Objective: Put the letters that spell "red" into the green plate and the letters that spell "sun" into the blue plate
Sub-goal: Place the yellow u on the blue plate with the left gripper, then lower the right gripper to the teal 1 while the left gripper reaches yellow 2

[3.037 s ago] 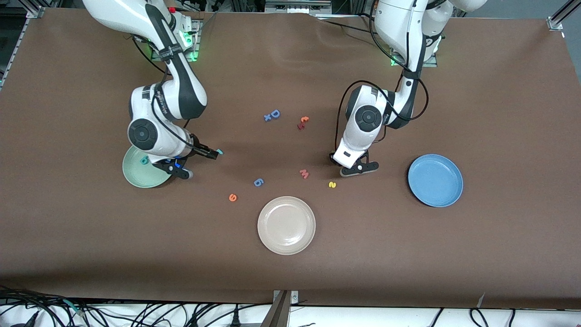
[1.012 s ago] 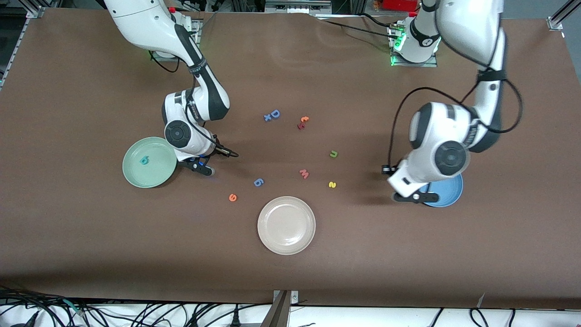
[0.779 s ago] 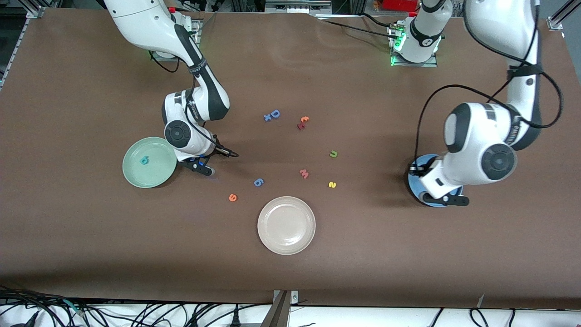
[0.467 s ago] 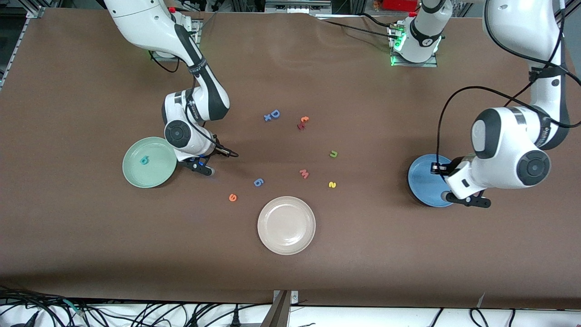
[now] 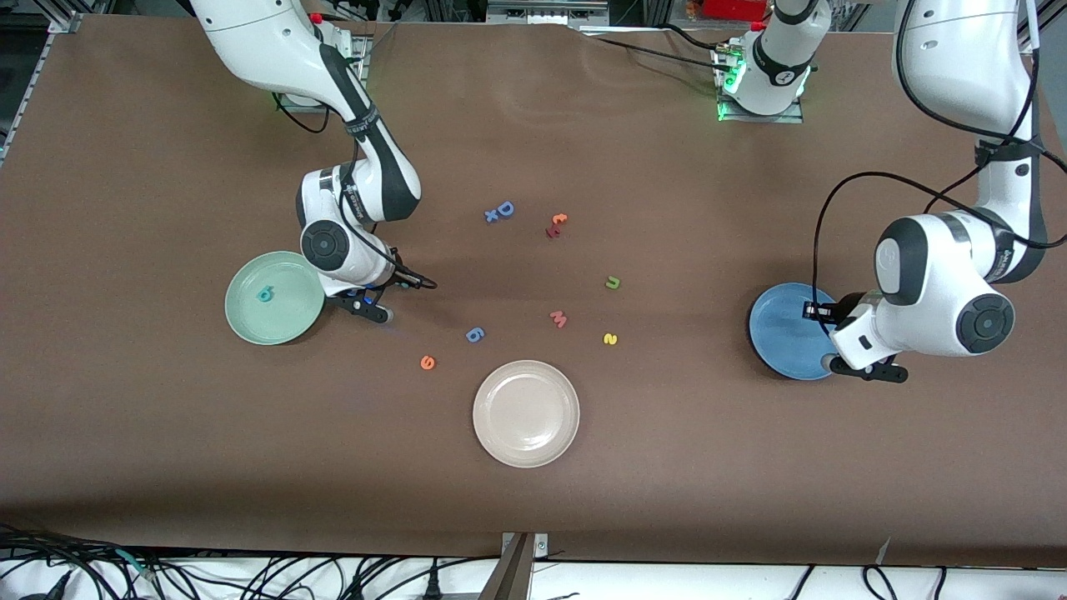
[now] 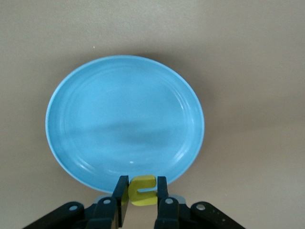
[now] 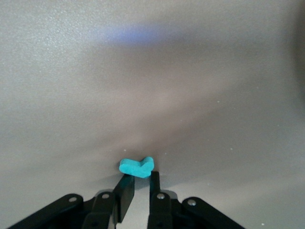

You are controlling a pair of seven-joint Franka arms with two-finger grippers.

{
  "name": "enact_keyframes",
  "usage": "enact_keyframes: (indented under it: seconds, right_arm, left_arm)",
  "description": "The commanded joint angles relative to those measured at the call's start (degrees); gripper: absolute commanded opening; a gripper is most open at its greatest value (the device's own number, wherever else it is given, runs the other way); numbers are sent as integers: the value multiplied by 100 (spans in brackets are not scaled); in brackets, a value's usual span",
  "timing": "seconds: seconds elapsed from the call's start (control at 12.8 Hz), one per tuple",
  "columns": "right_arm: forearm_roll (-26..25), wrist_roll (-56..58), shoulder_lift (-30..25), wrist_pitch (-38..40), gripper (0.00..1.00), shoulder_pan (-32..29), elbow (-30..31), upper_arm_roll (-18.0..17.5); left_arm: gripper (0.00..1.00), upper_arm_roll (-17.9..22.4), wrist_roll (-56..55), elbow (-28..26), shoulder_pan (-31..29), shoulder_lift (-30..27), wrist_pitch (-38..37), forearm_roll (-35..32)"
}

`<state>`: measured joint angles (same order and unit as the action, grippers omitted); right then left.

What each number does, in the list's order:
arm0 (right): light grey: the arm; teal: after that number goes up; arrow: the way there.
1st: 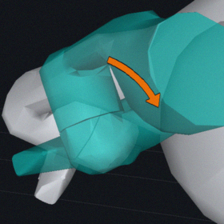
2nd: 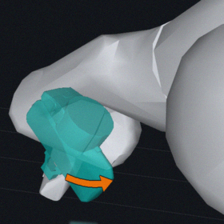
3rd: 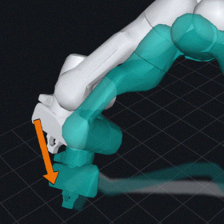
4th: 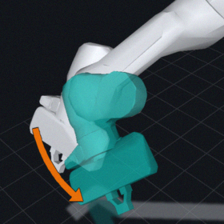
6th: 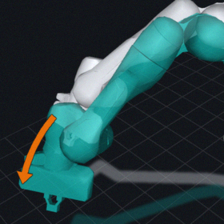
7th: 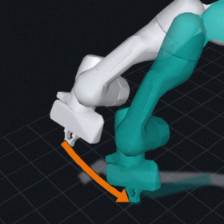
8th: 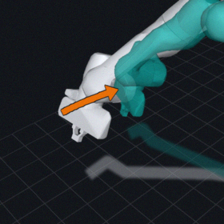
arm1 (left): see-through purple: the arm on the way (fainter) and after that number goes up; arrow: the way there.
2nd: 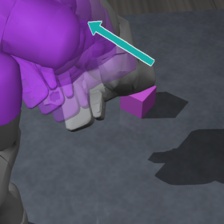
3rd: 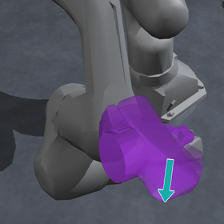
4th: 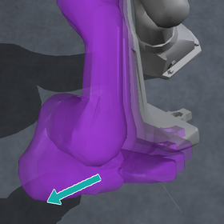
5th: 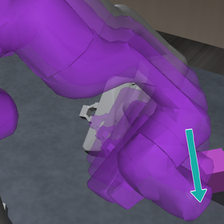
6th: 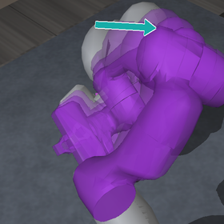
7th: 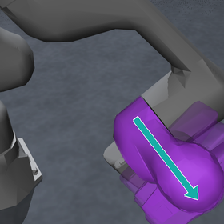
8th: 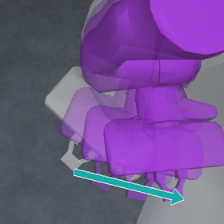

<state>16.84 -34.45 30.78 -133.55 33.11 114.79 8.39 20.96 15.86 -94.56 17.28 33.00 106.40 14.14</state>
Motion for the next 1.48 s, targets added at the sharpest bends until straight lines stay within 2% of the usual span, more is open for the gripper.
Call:
enact_keyframes:
  seconds: [0.0,0.7,0.78,0.86,0.93,1.4]
  right_arm:
    - [74,-18,165,-339,21,3,34,-21]
    - [48,-18,-11,-321,22,12,-62,-30]
    - [30,-10,32,-339,22,12,-62,-30]
    - [30,-10,42,-339,22,12,-62,-30]
    - [30,-18,16,-321,22,12,-97,-39]
    - [-40,95,-257,-286,23,20,-150,-30]
  left_arm:
    - [22,-83,111,43,-84,171,257,-131]
    - [22,-180,295,-186,-234,654,504,281]
    - [25,-189,295,-186,-234,655,495,291]
    - [60,-189,287,-186,-234,655,487,309]
    - [100,-189,286,-186,-260,655,478,370]
    - [100,-224,-20,-63,-243,497,171,511]
